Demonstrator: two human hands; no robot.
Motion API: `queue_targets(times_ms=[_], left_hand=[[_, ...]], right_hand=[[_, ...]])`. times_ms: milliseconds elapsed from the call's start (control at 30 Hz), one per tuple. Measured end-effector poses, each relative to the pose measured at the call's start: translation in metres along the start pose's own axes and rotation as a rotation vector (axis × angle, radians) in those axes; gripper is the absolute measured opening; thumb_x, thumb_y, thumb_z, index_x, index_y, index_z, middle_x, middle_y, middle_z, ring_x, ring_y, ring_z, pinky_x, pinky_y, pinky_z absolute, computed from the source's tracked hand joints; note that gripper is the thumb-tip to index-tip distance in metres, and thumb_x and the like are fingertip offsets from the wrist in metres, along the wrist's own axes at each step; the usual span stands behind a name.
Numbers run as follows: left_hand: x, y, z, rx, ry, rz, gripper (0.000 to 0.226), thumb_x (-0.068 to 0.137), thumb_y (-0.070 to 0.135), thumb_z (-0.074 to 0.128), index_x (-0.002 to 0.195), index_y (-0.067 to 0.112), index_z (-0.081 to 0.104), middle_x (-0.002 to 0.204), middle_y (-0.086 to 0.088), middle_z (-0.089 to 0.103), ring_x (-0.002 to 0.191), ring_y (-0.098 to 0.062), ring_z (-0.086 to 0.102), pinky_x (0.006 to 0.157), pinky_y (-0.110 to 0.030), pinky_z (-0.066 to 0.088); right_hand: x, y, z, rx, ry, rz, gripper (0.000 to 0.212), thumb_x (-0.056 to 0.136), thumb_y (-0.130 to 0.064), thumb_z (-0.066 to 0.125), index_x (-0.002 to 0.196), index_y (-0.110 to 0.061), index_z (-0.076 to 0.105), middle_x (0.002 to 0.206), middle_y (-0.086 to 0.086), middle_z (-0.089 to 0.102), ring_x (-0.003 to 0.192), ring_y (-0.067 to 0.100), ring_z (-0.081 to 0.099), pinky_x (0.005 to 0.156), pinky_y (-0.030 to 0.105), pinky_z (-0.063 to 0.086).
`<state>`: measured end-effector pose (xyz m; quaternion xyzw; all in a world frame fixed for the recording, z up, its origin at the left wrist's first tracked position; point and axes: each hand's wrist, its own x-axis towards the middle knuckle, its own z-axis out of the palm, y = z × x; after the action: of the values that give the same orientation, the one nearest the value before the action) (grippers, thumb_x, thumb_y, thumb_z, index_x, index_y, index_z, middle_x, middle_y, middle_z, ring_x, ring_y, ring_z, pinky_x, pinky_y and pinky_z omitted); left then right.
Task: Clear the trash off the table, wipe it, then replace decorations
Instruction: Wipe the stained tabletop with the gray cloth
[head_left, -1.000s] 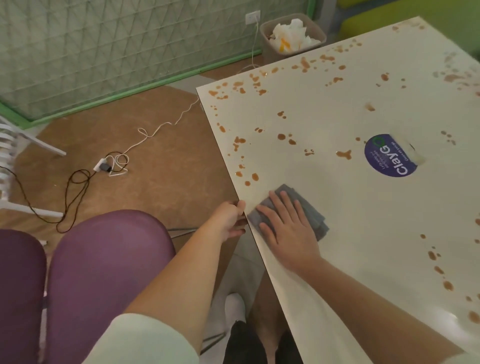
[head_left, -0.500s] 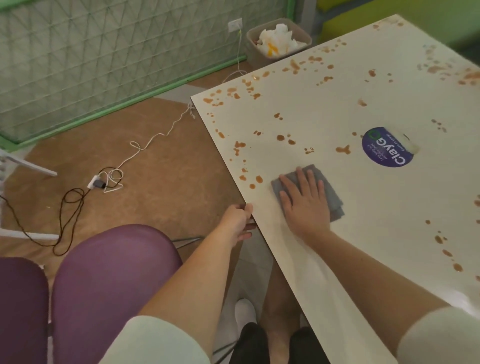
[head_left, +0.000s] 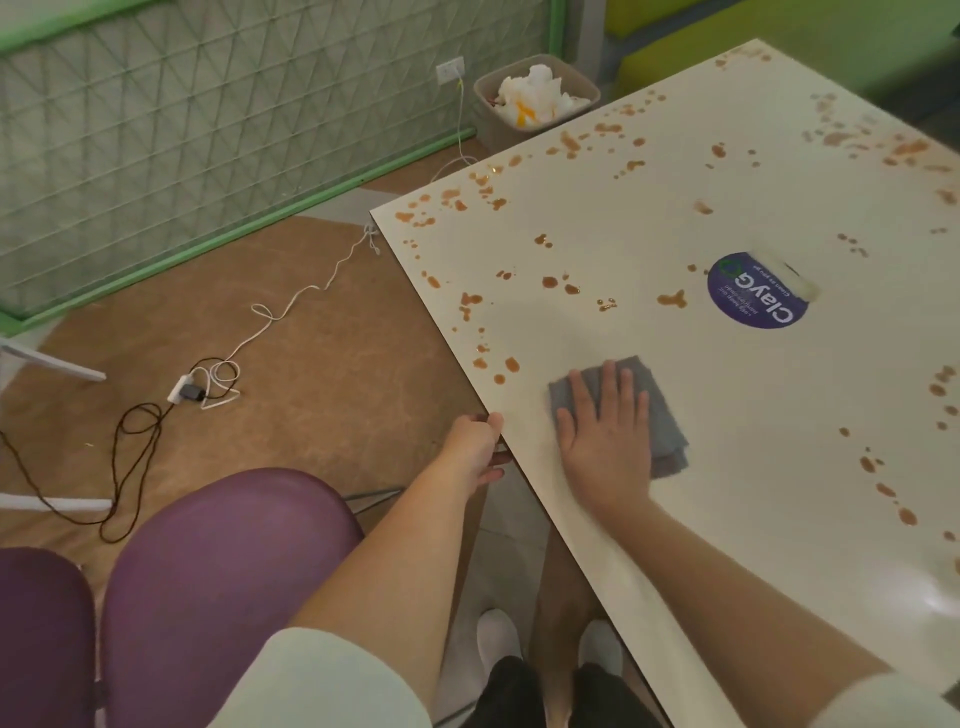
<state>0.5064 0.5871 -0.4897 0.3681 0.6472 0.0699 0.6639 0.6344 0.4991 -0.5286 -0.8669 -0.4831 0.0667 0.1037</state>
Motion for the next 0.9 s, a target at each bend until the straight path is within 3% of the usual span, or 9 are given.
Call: queue_targets(times_ms=[133,233,333,500,633,700,800,900], left_hand=[[0.002,0.000,0.003,0.011,0.042,0.011,0.034,0.102,0.029,0.046,0.132,0.014,0.048,0.104,-0.005,0.062,0.083,-0.019,0.064,0.073,-0.035,0.053],[-0.002,0.002,0.007,0.008,0.060,0.006,0.026,0.103,0.026,0.044,0.125,0.012,0.050,0.098,-0.006,0.062,0.086,-0.022,0.062,0.078,-0.038,0.051],[-0.006,0.001,0.009,-0.015,0.063,-0.003,0.016,0.104,0.026,0.042,0.115,0.015,0.048,0.086,-0.001,0.059,0.078,-0.018,0.060,0.081,-0.036,0.045],[-0.005,-0.001,0.008,-0.037,0.077,0.014,0.019,0.103,0.027,0.044,0.117,0.016,0.050,0.088,0.001,0.062,0.078,-0.017,0.063,0.081,-0.035,0.048],[-0.004,0.001,0.000,0.043,0.063,0.014,0.027,0.101,0.028,0.050,0.122,0.011,0.056,0.096,-0.006,0.068,0.071,-0.018,0.066,0.056,-0.027,0.047],[-0.003,0.009,-0.004,0.099,0.058,-0.009,0.029,0.100,0.027,0.053,0.122,0.010,0.057,0.102,-0.007,0.067,0.067,-0.018,0.063,0.055,-0.026,0.048],[0.000,0.018,-0.013,0.167,0.036,-0.067,0.035,0.098,0.029,0.056,0.125,0.007,0.055,0.117,-0.010,0.067,0.074,-0.019,0.060,0.066,-0.029,0.049],[0.011,0.030,-0.027,0.043,0.047,0.050,0.034,0.102,0.036,0.048,0.123,0.011,0.057,0.105,-0.002,0.066,0.077,-0.015,0.061,0.064,-0.028,0.050]], right_hand=[[-0.057,-0.024,0.004,-0.028,-0.101,-0.218,0.055,0.104,-0.045,0.016,0.155,-0.024,0.023,0.163,0.013,0.011,0.151,0.029,0.001,0.122,0.049,0.008],[-0.043,-0.010,-0.002,-0.004,-0.149,-0.296,0.055,0.104,-0.050,0.011,0.156,-0.031,0.015,0.165,0.004,0.000,0.151,0.022,-0.011,0.122,0.045,-0.001],[0.001,0.014,-0.009,0.018,-0.167,-0.226,0.055,0.104,-0.051,0.010,0.156,-0.035,0.011,0.165,0.001,-0.004,0.150,0.017,-0.015,0.122,0.040,-0.009],[0.026,0.011,-0.011,0.019,-0.103,-0.073,0.061,0.100,-0.050,0.004,0.157,-0.029,0.014,0.165,0.006,0.001,0.151,0.023,-0.008,0.122,0.043,-0.005],[-0.014,0.003,-0.003,0.007,-0.167,-0.317,0.057,0.103,-0.051,0.011,0.156,-0.030,0.017,0.165,0.004,0.005,0.152,0.021,-0.006,0.122,0.043,-0.001],[0.005,0.013,-0.009,-0.018,-0.190,-0.369,0.058,0.102,-0.054,0.003,0.156,-0.034,0.010,0.165,0.001,0.000,0.151,0.018,-0.011,0.121,0.041,-0.003],[0.042,0.019,-0.015,-0.033,-0.218,-0.231,0.057,0.101,-0.052,0.001,0.156,-0.035,-0.001,0.164,-0.002,-0.011,0.148,0.015,-0.021,0.122,0.038,-0.011],[0.046,-0.012,-0.007,0.042,-0.087,-0.068,0.059,0.101,-0.048,0.005,0.157,-0.028,0.015,0.165,0.004,0.004,0.152,0.020,-0.006,0.123,0.042,-0.003]])
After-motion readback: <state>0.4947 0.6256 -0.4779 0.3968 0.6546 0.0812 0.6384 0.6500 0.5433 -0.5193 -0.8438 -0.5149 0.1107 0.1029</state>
